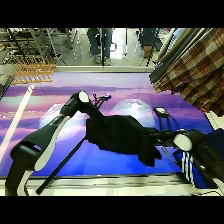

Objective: Fold the clothes and pants, and hang the long-sleeved shirts on hangers.

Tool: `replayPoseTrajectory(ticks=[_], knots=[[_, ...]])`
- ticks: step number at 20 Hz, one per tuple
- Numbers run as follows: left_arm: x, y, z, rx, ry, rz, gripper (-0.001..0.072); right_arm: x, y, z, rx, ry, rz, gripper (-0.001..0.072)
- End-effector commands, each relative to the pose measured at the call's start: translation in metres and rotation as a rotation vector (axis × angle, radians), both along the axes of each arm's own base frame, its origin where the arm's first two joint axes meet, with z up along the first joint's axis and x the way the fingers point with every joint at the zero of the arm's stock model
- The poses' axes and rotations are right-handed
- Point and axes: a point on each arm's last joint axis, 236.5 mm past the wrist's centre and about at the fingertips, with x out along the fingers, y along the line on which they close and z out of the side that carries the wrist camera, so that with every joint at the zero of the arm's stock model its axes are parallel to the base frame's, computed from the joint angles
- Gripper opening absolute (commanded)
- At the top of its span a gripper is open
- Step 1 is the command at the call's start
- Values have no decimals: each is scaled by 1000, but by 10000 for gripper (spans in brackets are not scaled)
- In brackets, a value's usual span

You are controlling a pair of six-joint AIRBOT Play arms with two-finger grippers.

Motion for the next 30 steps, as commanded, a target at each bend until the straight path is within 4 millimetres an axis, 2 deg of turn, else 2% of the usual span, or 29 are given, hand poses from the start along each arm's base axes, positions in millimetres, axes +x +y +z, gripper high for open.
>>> replayPoseTrajectory(ticks=[1, 3, 5, 9, 13, 16, 19, 23, 26, 28, 30], knots=[[-29, -31, -1, -11, -4, -93, 7, -44, -28, 24, 12, 37, -38, 35], [-41, -42, -2, -14, -12, -136, 7, -41, -39, 26, 5, 22, -64, 35], [-48, -48, -6, -10, -4, -155, 7, -29, -43, 27, -19, -24, -24, 36], [-54, -48, -30, 24, 60, -147, 7, -8, -31, 33, 13, -107, 21, 36], [-57, -47, -48, 50, 107, -132, 7, -4, -19, 39, 74, -125, 14, 36], [-48, -45, -66, 122, 93, -58, 6, -4, -16, 40, 93, -126, 13, 37], [-53, -49, -72, 145, 118, -34, 6, 0, -12, 44, 113, -143, 7, 37], [-60, -55, -82, 172, 159, 2, 7, 21, -5, 54, 166, -215, -26, 37], [-62, -59, -83, 171, 159, 8, 6, 32, 13, 40, 169, -203, 8, 37], [-62, -60, -83, 174, 163, 16, 7, 37, 35, 28, 171, -193, 55, 37], [-61, -60, -84, 175, 166, 25, 7, 45, 58, 23, 179, -226, 97, 36]])
